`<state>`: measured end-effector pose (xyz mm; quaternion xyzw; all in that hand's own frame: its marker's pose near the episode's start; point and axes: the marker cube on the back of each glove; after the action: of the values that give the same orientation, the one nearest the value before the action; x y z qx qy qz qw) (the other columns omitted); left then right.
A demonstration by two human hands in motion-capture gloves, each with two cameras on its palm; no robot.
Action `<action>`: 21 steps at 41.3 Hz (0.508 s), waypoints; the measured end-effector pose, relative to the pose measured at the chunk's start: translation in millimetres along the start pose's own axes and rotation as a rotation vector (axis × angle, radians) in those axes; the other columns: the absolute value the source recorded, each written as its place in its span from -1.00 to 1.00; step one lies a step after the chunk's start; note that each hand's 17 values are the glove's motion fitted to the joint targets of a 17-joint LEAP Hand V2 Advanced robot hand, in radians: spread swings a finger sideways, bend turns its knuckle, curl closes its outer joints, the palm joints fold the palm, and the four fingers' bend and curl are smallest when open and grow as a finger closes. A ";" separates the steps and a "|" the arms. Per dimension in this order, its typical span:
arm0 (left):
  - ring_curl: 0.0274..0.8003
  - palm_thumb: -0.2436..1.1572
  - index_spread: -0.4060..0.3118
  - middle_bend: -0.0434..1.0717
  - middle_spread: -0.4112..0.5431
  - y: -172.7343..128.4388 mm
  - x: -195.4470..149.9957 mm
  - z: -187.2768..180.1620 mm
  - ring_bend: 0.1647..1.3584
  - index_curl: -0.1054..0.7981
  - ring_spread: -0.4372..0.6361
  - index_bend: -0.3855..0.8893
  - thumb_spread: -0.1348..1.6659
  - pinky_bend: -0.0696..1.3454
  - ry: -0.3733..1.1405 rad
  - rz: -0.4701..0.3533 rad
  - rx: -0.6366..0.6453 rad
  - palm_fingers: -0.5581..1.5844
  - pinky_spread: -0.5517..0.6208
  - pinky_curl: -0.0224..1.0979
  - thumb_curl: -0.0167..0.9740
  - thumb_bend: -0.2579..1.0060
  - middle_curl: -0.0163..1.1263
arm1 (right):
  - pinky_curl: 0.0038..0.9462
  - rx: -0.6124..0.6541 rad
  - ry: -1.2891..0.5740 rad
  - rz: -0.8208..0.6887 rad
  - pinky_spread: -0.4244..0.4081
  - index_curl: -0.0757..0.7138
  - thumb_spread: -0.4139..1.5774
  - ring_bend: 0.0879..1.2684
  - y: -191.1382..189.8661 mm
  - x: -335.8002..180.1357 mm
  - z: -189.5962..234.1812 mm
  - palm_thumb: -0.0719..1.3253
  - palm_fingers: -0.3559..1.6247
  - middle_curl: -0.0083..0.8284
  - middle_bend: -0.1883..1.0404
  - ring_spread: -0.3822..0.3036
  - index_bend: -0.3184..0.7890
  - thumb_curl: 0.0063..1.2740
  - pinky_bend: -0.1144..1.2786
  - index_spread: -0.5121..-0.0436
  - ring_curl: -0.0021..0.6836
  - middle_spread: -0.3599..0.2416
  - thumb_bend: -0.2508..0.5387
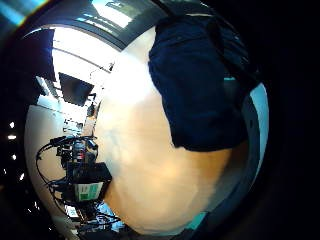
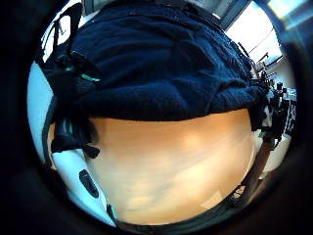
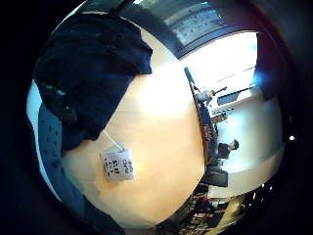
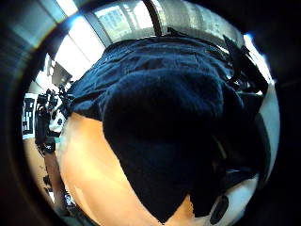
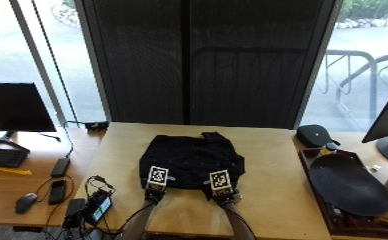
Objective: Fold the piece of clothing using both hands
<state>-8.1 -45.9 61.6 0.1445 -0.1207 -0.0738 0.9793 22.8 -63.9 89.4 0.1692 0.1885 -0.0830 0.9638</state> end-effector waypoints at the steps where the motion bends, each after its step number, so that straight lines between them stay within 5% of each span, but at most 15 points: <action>1: -0.18 0.51 -0.58 -0.56 -0.68 0.0 -3.7 -0.8 -0.45 0.13 -0.67 -0.12 0.49 -0.60 -0.001 -0.001 -0.010 0.55 -0.20 -0.37 -0.15 -0.49 -0.22 | -0.26 -0.030 -0.006 -0.001 -0.51 0.17 0.59 -0.33 1.8 0.8 4.6 0.29 0.53 -0.19 -0.43 -0.58 0.02 -0.46 -0.04 -0.17 0.07 -0.40 -0.27; 5: -0.12 0.54 -0.60 -0.46 -0.74 -6.5 -19.1 -8.5 -0.41 0.12 -0.75 -0.18 0.41 -0.62 0.071 -0.007 -0.073 0.61 -0.28 -0.35 -0.11 -0.52 -0.18 | -0.25 -0.107 -0.048 -0.012 -0.61 0.19 0.61 -0.28 2.2 10.2 -8.7 0.31 0.61 -0.15 -0.39 -0.65 -0.04 -0.47 -0.05 -0.17 0.11 -0.48 -0.28; 13: -0.02 0.58 -0.63 -0.35 -0.81 -4.6 -33.6 -27.2 -0.25 0.06 -0.85 -0.21 0.29 -0.61 0.247 0.057 -0.396 0.64 -0.38 -0.30 -0.04 -0.60 -0.13 | -0.25 -0.323 -0.289 -0.071 -0.75 0.11 0.60 -0.06 -7.0 27.5 -75.3 0.41 0.74 0.02 -0.09 -0.69 -0.21 -0.46 -0.11 -0.12 0.24 -0.58 -0.27; 21: 0.02 0.52 -0.63 -0.25 -0.83 -13.6 -50.7 -92.8 -0.19 0.04 -0.88 -0.19 0.27 -0.63 0.171 0.064 -0.314 0.64 -0.40 -0.27 -0.03 -0.64 -0.10 | -0.23 -0.367 -0.422 -0.076 -0.81 0.07 0.58 0.06 -34.0 42.7 -132.4 0.47 0.73 0.08 -0.01 -0.65 -0.20 -0.46 -0.08 -0.08 0.30 -0.59 -0.31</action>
<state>-34.3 -25.1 -39.7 -0.0083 -0.0285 -0.0479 0.9984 9.9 -52.2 -52.8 -0.0367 0.0016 -0.1169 0.9925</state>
